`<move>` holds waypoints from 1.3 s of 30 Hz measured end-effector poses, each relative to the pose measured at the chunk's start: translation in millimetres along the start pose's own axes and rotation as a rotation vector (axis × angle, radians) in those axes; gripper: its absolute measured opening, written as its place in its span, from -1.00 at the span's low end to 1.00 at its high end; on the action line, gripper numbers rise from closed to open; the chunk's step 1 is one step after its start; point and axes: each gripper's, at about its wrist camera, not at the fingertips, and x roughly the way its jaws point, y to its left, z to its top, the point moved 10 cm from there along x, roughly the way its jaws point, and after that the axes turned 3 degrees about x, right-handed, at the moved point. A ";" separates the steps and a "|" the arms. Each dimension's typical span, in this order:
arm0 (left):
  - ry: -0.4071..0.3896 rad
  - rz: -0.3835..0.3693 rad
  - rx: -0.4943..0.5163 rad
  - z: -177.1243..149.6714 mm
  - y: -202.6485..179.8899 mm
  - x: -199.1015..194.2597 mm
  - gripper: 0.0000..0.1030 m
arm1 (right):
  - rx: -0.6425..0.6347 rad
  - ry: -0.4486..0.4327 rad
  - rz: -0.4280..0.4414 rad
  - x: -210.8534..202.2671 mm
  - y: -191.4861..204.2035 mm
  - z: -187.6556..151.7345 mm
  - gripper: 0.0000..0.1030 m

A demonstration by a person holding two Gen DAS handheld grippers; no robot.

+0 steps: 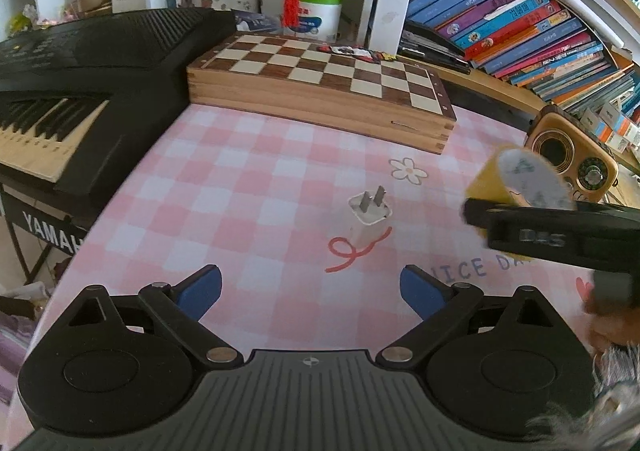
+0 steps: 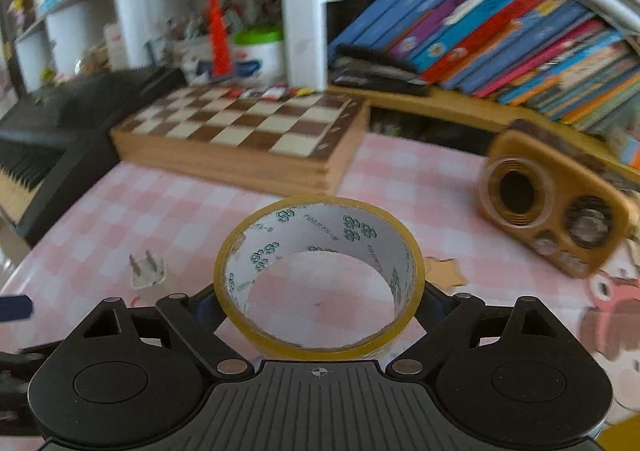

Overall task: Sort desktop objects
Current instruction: 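Close the right gripper on the yellow tape roll while the left closes on the white plug, then carry the white plug and yellow tape roll over the yellow box with both tools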

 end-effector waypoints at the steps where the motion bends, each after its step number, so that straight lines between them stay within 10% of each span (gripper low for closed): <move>1: 0.001 0.000 -0.002 0.6 -2.5 3.4 0.78 | 0.013 -0.007 -0.011 -4.8 -4.3 0.6 0.80; 27: -0.064 0.074 0.079 27.2 -33.2 54.6 -0.05 | 0.016 -0.029 -0.022 -55.4 -30.5 -18.8 0.80; 31: -0.081 0.060 0.116 31.2 -40.7 58.9 -0.44 | 0.010 -0.026 -0.027 -57.0 -30.6 -21.6 0.80; 39: -0.089 0.038 0.107 25.8 -38.6 47.1 -0.44 | 0.003 -0.026 -0.034 -64.2 -30.6 -26.0 0.80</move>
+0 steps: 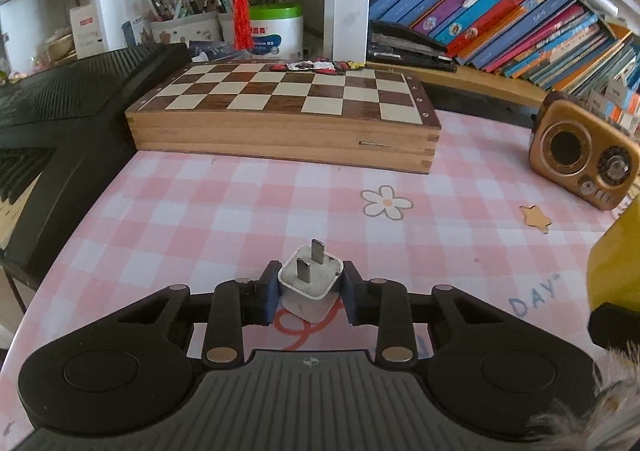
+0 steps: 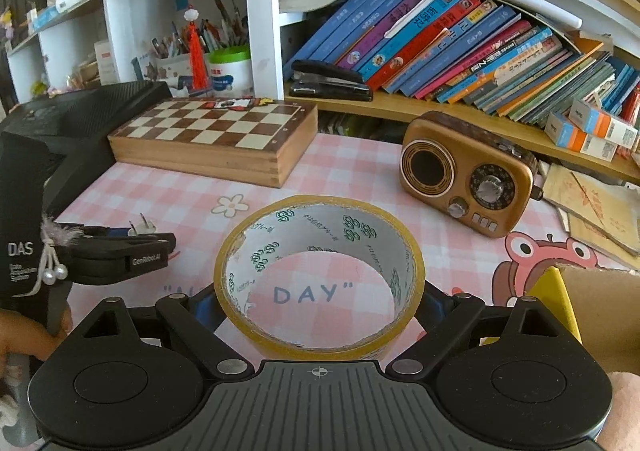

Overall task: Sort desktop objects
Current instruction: 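Carry the white plug and yellow tape roll over the yellow box with both tools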

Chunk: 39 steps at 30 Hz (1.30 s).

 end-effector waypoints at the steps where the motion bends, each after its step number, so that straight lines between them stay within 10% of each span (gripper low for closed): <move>1: -0.006 -0.005 -0.003 0.3 0.0 -5.0 -0.44 | 0.001 -0.005 -0.002 -2.5 0.3 -0.1 0.80; 15: -0.124 -0.089 -0.028 -0.3 9.1 -111.4 -0.44 | -0.014 -0.062 0.024 -55.0 20.7 -9.7 0.80; 39: -0.193 -0.210 -0.025 -90.9 36.1 -277.4 -0.44 | 0.012 -0.089 0.018 -183.6 45.3 -86.5 0.80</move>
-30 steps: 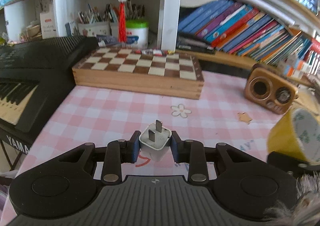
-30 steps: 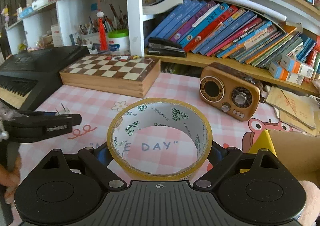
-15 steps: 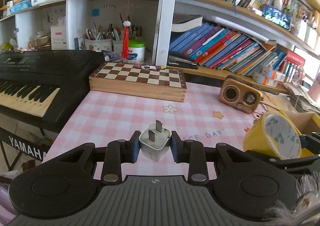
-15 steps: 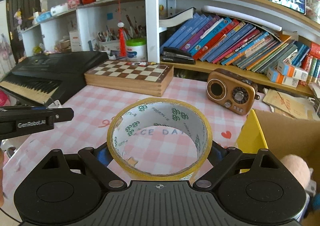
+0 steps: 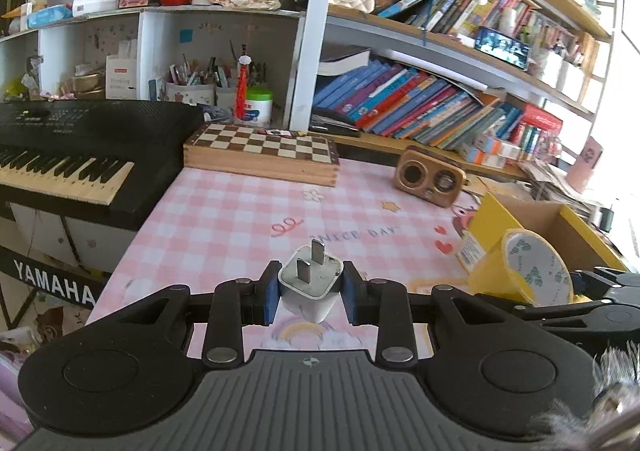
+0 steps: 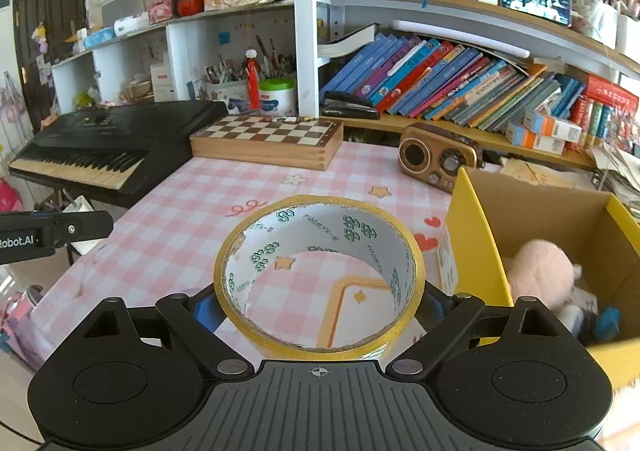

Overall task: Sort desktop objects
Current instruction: 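Carry the white plug and yellow tape roll over the yellow box with both tools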

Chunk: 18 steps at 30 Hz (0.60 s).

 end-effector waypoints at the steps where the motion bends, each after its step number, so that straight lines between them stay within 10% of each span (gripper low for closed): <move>1: 0.002 -0.009 -0.003 -3.7 -1.6 -6.6 -0.44 | 0.004 0.000 -0.001 -5.0 1.3 -3.1 0.80; 18: 0.040 -0.142 0.087 -56.7 -41.8 -74.2 -0.44 | 0.090 0.048 -0.061 -80.9 7.3 -84.0 0.80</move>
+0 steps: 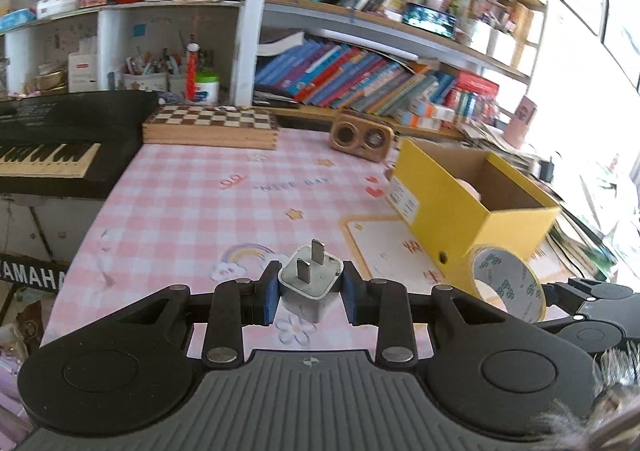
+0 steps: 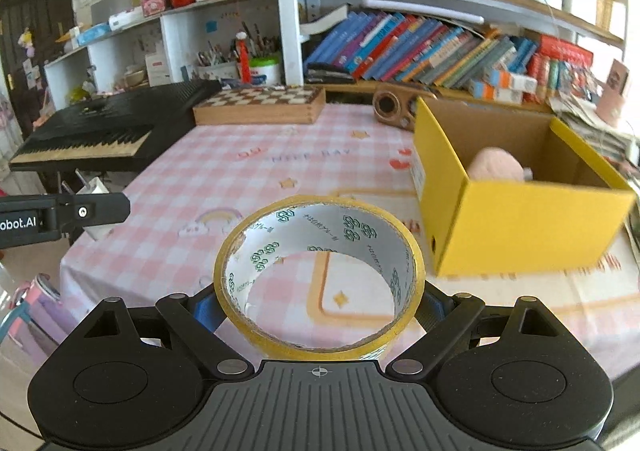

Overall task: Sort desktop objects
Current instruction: 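Carry the white plug and yellow tape roll over the yellow box with both tools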

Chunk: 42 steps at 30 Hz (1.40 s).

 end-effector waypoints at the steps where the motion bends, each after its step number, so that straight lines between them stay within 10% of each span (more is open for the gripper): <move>1: 0.005 -0.008 0.004 -2.5 -2.9 -1.3 -0.44 | 0.009 0.002 -0.006 -3.2 -1.2 -3.8 0.80; 42: 0.148 -0.325 0.176 -28.1 -158.1 39.9 -0.45 | 0.216 0.084 -0.236 -54.7 -128.2 -58.0 0.80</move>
